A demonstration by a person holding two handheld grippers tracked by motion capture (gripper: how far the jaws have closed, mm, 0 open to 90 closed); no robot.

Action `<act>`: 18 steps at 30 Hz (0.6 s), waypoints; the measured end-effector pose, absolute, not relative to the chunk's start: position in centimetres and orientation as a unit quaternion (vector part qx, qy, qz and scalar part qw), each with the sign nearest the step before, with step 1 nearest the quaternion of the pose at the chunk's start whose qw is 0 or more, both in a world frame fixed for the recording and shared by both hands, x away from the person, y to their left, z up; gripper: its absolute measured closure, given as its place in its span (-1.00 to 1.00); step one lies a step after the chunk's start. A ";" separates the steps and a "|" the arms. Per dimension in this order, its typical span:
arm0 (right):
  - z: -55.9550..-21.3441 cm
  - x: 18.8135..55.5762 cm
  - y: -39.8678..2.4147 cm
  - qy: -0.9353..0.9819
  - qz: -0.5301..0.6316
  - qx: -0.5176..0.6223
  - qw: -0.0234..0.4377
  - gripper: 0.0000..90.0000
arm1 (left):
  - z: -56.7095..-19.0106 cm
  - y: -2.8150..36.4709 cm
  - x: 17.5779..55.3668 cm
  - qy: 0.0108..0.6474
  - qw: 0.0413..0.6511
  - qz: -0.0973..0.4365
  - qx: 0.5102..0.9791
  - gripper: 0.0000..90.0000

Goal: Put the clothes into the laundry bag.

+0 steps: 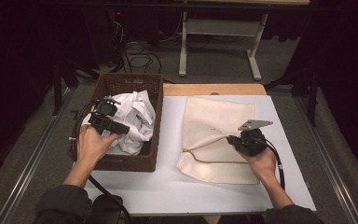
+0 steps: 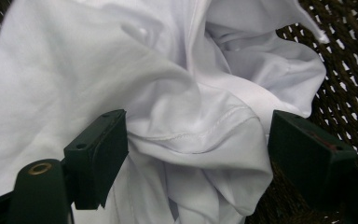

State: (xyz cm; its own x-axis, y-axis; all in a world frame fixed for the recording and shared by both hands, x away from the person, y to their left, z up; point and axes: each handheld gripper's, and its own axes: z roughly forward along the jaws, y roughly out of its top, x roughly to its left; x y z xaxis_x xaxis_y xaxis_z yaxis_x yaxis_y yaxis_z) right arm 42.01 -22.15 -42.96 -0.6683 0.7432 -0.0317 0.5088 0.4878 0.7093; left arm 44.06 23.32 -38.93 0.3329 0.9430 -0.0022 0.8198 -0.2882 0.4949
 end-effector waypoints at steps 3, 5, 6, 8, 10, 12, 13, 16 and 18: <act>-43.0 42.1 -22.2 0.845 0.347 0.371 0.169 0.95 | -39.6 23.6 44.6 0.565 0.202 0.135 0.788 -0.54; -43.0 42.1 -22.1 0.845 0.346 0.372 0.167 0.95 | -39.9 23.5 44.9 0.568 0.197 0.127 0.789 -0.51; -43.0 42.1 -22.1 0.845 0.346 0.372 0.167 0.95 | -40.1 23.5 45.0 0.568 0.196 0.122 0.790 -0.47; -43.1 42.0 -22.0 0.846 0.344 0.371 0.167 0.95 | -40.4 23.3 45.3 0.565 0.193 0.108 0.795 -0.35; -43.2 42.0 -22.0 0.848 0.344 0.367 0.168 0.95 | -40.7 22.8 45.4 0.555 0.185 0.094 0.805 -0.09; -43.2 42.0 -22.0 0.847 0.345 0.370 0.166 0.95 | -40.8 22.3 45.5 0.548 0.178 0.092 0.812 0.19; -43.2 42.0 -22.0 0.847 0.346 0.369 0.166 0.95 | -40.7 22.1 45.4 0.542 0.177 0.094 0.816 0.33; -43.1 42.0 -22.1 0.847 0.345 0.367 0.168 0.95 | -40.2 21.4 45.2 0.529 0.171 0.110 0.824 0.69; -43.1 41.9 -22.1 0.846 0.346 0.370 0.167 0.95 | -39.7 21.0 45.0 0.521 0.176 0.116 0.827 0.80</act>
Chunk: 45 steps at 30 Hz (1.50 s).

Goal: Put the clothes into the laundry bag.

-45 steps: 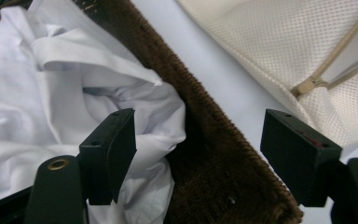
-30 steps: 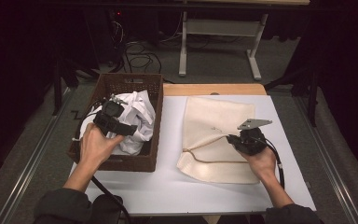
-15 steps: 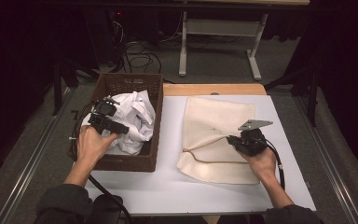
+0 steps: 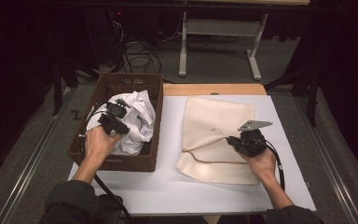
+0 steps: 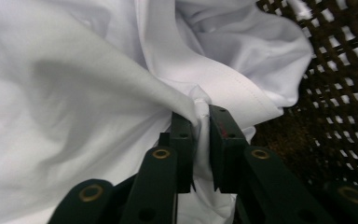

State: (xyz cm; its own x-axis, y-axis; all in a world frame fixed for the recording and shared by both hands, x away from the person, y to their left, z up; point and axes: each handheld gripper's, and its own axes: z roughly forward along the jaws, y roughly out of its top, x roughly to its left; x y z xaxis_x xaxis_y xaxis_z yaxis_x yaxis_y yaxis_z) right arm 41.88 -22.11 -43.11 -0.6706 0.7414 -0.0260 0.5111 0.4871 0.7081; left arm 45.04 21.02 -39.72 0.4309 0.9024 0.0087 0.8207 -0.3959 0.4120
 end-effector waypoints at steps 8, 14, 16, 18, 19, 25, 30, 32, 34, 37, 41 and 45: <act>-43.1 41.9 -22.1 0.846 0.346 0.370 0.166 0.95 | -36.1 19.6 44.6 0.485 0.271 0.144 0.819 0.86; -43.2 41.9 -21.9 0.848 0.346 0.367 0.165 0.95 | -35.4 18.4 45.2 0.461 0.321 0.159 0.812 0.83; -43.3 42.0 -21.9 0.847 0.345 0.370 0.164 0.95 | -35.8 17.9 45.8 0.462 0.321 0.154 0.812 0.82; -43.3 42.0 -21.9 0.847 0.346 0.369 0.163 0.95 | -36.6 17.1 46.4 0.457 0.306 0.152 0.821 0.80; -43.3 42.0 -21.9 0.847 0.346 0.369 0.162 0.95 | -37.2 16.8 46.8 0.456 0.295 0.149 0.826 0.78; -43.4 42.0 -21.9 0.847 0.347 0.369 0.161 0.95 | -40.1 15.4 48.4 0.463 0.230 0.131 0.846 0.73; -43.3 41.9 -22.1 0.847 0.350 0.366 0.162 0.95 | -40.1 15.1 48.4 0.467 0.210 0.137 0.848 0.44; -43.3 41.8 -22.2 0.846 0.350 0.369 0.162 0.95 | -39.4 15.2 47.8 0.469 0.218 0.143 0.844 0.34; -43.2 41.8 -22.3 0.845 0.350 0.372 0.159 0.95 | -38.7 15.5 47.2 0.475 0.227 0.145 0.838 0.18; -43.2 41.9 -22.4 0.846 0.351 0.367 0.162 0.95 | -37.8 16.1 46.4 0.479 0.233 0.162 0.830 0.05; -43.2 41.8 -22.2 0.847 0.349 0.366 0.162 0.95 | -36.7 17.9 45.6 0.502 0.246 0.179 0.810 -0.08; -43.2 41.8 -22.3 0.845 0.350 0.372 0.160 0.94 | -35.8 20.0 45.0 0.524 0.255 0.194 0.789 -0.21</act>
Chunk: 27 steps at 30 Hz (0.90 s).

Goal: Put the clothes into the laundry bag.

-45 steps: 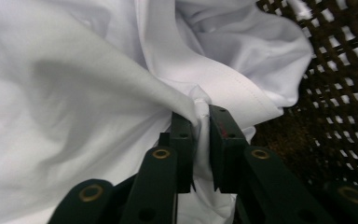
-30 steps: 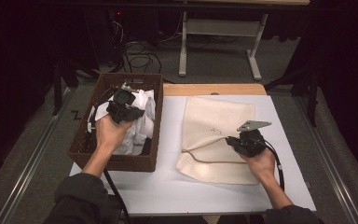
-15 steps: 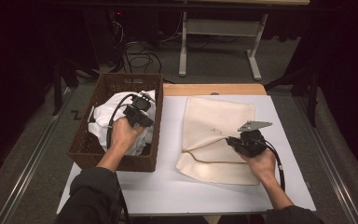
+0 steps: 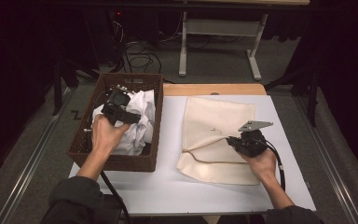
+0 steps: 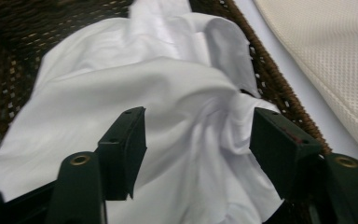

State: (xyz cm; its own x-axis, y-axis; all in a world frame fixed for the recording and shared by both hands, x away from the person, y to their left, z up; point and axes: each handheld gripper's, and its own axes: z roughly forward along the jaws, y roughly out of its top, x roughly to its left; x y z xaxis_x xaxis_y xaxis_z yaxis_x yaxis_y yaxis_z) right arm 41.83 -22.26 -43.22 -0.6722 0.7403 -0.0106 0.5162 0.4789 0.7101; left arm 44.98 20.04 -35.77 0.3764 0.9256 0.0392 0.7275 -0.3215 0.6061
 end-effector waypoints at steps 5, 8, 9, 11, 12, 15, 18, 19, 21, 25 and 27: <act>-43.3 41.8 -22.1 0.846 0.350 0.368 0.161 0.94 | -36.4 22.0 44.9 0.551 0.243 0.181 0.777 -0.34; -43.3 41.9 -21.9 0.849 0.346 0.364 0.163 0.94 | -37.2 22.4 45.4 0.554 0.240 0.164 0.781 -0.43; -43.4 41.9 -21.9 0.848 0.348 0.366 0.162 0.94 | -37.4 22.4 45.5 0.554 0.245 0.157 0.780 -0.45; -43.4 42.0 -21.9 0.847 0.347 0.368 0.161 0.94 | -37.7 22.0 45.9 0.552 0.251 0.149 0.781 -0.49; -43.4 42.0 -21.9 0.847 0.346 0.370 0.161 0.94 | -37.9 21.6 46.2 0.547 0.252 0.147 0.784 -0.51; -43.4 41.9 -21.9 0.849 0.344 0.368 0.160 0.94 | -38.2 20.0 46.9 0.533 0.252 0.141 0.795 -0.58; -43.5 41.9 -21.9 0.849 0.345 0.367 0.160 0.94 | -38.6 18.8 47.6 0.524 0.240 0.146 0.804 -0.63; -43.4 41.9 -21.9 0.849 0.344 0.368 0.159 0.94 | -38.8 18.2 47.9 0.522 0.231 0.149 0.808 -0.65; -43.4 41.9 -22.0 0.848 0.345 0.368 0.161 0.94 | -39.1 17.6 48.4 0.519 0.220 0.155 0.812 -0.67; -43.5 41.7 -22.1 0.847 0.348 0.369 0.161 0.94 | -39.7 16.7 49.3 0.516 0.180 0.187 0.816 -0.69; -43.7 41.7 -22.3 0.847 0.348 0.370 0.160 0.94 | -40.1 16.7 49.5 0.518 0.164 0.199 0.815 -0.70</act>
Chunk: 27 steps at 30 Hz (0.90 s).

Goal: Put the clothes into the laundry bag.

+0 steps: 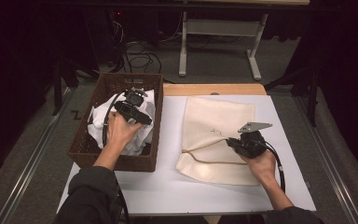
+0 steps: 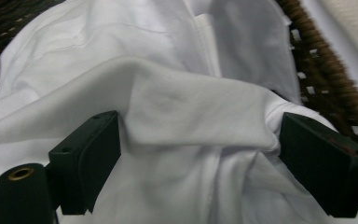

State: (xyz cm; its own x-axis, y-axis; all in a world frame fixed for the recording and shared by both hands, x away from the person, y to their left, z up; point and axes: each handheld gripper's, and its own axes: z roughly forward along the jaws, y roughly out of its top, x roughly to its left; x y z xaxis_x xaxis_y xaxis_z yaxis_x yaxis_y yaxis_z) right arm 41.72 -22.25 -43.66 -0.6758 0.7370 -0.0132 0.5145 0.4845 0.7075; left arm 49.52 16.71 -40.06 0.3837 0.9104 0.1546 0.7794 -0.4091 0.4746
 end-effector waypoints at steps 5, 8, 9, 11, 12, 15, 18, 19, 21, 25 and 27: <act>-44.0 41.7 -22.7 0.845 0.348 0.375 0.156 0.94 | -40.9 18.2 50.3 0.539 0.141 0.227 0.799 -0.89; -44.0 41.7 -22.6 0.844 0.348 0.375 0.158 0.94 | -41.4 19.4 50.7 0.555 0.134 0.237 0.786 -1.00; -44.0 41.7 -22.6 0.845 0.347 0.374 0.158 0.94 | -41.7 20.0 51.0 0.561 0.131 0.232 0.784 -1.00; -44.0 41.8 -22.6 0.846 0.345 0.374 0.157 0.94 | -42.3 20.8 51.3 0.575 0.129 0.224 0.777 -1.00; -44.1 41.8 -22.6 0.846 0.345 0.376 0.155 0.94 | -42.7 21.4 51.5 0.583 0.130 0.214 0.773 -1.00; -44.2 41.8 -22.5 0.849 0.342 0.372 0.158 0.94 | -43.5 22.4 51.9 0.601 0.141 0.193 0.763 -1.00; -44.3 41.8 -22.4 0.848 0.342 0.374 0.155 0.93 | -44.2 23.1 52.2 0.609 0.148 0.180 0.758 -1.00; -44.3 41.8 -22.4 0.849 0.340 0.373 0.155 0.93 | -44.5 23.3 52.4 0.612 0.152 0.175 0.756 -1.00; -44.3 41.8 -22.4 0.851 0.337 0.372 0.155 0.93 | -45.1 23.6 52.6 0.615 0.158 0.165 0.754 -1.00; -44.3 41.8 -22.4 0.851 0.336 0.371 0.158 0.93 | -45.8 23.8 52.9 0.622 0.171 0.136 0.751 -1.00; -44.3 41.7 -22.3 0.852 0.335 0.370 0.158 0.92 | -46.2 24.0 53.0 0.627 0.176 0.122 0.749 -1.00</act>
State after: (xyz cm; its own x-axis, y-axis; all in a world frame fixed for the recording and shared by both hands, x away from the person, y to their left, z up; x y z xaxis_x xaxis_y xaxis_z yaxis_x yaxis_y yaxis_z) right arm 41.75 -22.30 -44.26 -0.6764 0.7362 -0.0217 0.5243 0.5019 0.6879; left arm 52.99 23.98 -46.16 0.1829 0.9824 -0.0379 0.8969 -0.1510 0.4157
